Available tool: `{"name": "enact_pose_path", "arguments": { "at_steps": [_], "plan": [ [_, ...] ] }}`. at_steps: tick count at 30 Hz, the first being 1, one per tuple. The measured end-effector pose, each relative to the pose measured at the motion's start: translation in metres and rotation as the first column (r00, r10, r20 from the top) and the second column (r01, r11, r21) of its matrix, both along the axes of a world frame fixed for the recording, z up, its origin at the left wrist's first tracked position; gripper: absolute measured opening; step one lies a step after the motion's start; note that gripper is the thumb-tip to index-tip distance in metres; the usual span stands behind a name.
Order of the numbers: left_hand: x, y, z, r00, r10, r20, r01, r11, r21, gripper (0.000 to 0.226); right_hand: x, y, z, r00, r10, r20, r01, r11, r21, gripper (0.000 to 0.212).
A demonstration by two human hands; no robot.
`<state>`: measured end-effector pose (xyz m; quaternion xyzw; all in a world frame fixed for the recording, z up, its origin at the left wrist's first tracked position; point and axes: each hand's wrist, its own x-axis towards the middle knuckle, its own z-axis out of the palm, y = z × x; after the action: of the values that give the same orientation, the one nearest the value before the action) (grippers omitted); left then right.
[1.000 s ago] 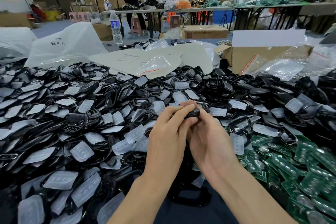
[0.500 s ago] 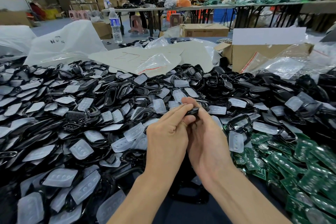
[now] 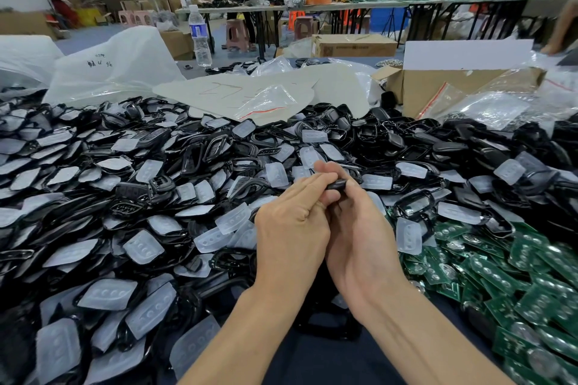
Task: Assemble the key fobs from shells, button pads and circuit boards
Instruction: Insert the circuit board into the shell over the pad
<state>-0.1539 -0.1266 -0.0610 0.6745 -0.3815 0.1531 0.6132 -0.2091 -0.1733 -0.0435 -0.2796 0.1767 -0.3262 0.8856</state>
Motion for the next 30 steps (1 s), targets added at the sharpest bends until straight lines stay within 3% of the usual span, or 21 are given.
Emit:
{"name": "enact_pose_path", "arguments": {
  "at_steps": [4,8,17,24,30],
  "plan": [
    [0.005,0.001,-0.001,0.999,-0.051,0.019,0.050,0.998,0.049,0.028,0.001,-0.005,0.002,1.000,0.013,0.017,-0.014,1.000,0.015,0.036],
    [0.009,0.005,0.000,0.994,-0.107,-0.008,0.107,0.986,0.126,0.038,-0.001,-0.010,0.002,0.999,0.028,0.017,-0.028,1.000,-0.001,0.037],
    [0.012,0.009,0.002,0.990,-0.139,-0.026,0.141,0.983,0.117,0.036,-0.010,-0.027,0.008,0.988,0.057,0.144,-0.077,0.988,0.133,0.028],
    [0.020,0.012,0.002,0.987,-0.122,-0.099,0.136,0.980,0.145,0.028,-0.011,-0.029,0.004,0.990,0.094,0.105,-0.108,0.984,0.139,0.032],
    [0.025,0.011,0.005,0.897,-0.229,-0.377,0.262,0.964,0.037,0.021,-0.010,-0.030,0.002,0.987,0.145,-0.075,-0.150,0.987,-0.055,0.021]
  ]
}}
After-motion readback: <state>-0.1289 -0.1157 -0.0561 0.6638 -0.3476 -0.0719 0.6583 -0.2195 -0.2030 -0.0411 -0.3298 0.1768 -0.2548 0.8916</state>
